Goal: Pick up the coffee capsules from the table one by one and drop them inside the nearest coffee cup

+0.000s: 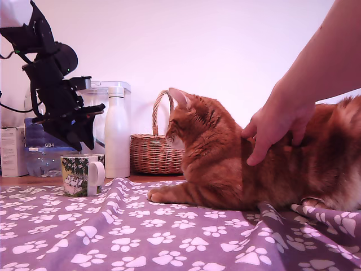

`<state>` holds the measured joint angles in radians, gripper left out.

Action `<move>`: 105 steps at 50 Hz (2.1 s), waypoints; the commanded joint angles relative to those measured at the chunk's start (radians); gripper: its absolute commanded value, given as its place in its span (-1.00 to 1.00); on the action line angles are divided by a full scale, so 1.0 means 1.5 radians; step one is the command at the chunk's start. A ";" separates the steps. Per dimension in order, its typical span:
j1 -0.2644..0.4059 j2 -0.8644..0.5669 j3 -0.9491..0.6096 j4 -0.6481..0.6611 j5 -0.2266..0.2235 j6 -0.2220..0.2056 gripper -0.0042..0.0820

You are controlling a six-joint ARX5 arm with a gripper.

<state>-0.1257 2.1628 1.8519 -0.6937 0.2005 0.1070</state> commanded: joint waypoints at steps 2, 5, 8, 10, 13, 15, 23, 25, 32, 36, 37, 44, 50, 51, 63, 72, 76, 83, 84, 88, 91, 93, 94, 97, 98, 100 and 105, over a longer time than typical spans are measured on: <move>-0.008 0.018 0.006 -0.001 0.004 -0.001 -0.36; -0.010 0.018 0.006 -0.001 0.004 -0.001 -0.36; -0.014 0.018 0.006 -0.003 0.004 -0.001 -0.36; -0.018 0.018 0.006 -0.007 0.004 -0.001 -0.36; -0.021 0.018 0.006 -0.010 0.007 -0.001 -0.35; -0.023 0.018 0.006 -0.010 0.007 -0.001 -0.35; -0.023 0.018 0.006 -0.006 0.006 -0.001 -0.21; -0.023 0.018 0.006 -0.006 0.005 -0.001 -0.13; -0.023 0.018 0.006 -0.006 0.004 -0.002 0.48; -0.023 0.018 0.006 -0.005 0.001 -0.001 0.57; -0.023 0.018 0.006 -0.005 0.001 -0.001 0.57; -0.025 0.018 0.006 -0.003 0.001 -0.001 0.39; -0.026 0.018 0.006 0.004 0.001 -0.003 0.01; -0.027 0.018 0.006 0.005 0.001 -0.003 -0.09; -0.037 0.014 0.006 0.027 0.006 -0.001 -0.96; -0.047 0.005 0.006 0.054 0.006 -0.001 -0.96; -0.053 -0.005 0.006 0.062 0.006 -0.001 -0.96; -0.056 -0.028 0.006 0.069 0.006 0.000 -0.96; -0.057 -0.031 0.006 0.070 0.006 0.000 -0.96; -0.057 -0.050 -0.001 0.072 0.006 0.000 -0.96; -0.057 -0.067 -0.011 0.082 0.006 0.000 -0.96; -0.057 -0.078 -0.020 0.091 0.006 0.000 -0.96; -0.058 -0.083 -0.024 0.095 0.006 0.000 -0.96; -0.060 -0.102 -0.041 0.107 0.006 0.000 -0.96; -0.062 -0.112 -0.051 0.112 0.006 0.000 -0.96; -0.066 -0.127 -0.071 0.125 0.006 0.000 -0.96; -0.075 -0.180 -0.147 0.187 -0.004 0.000 -0.96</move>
<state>-0.2207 1.9110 1.7054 -0.4545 0.2054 0.1070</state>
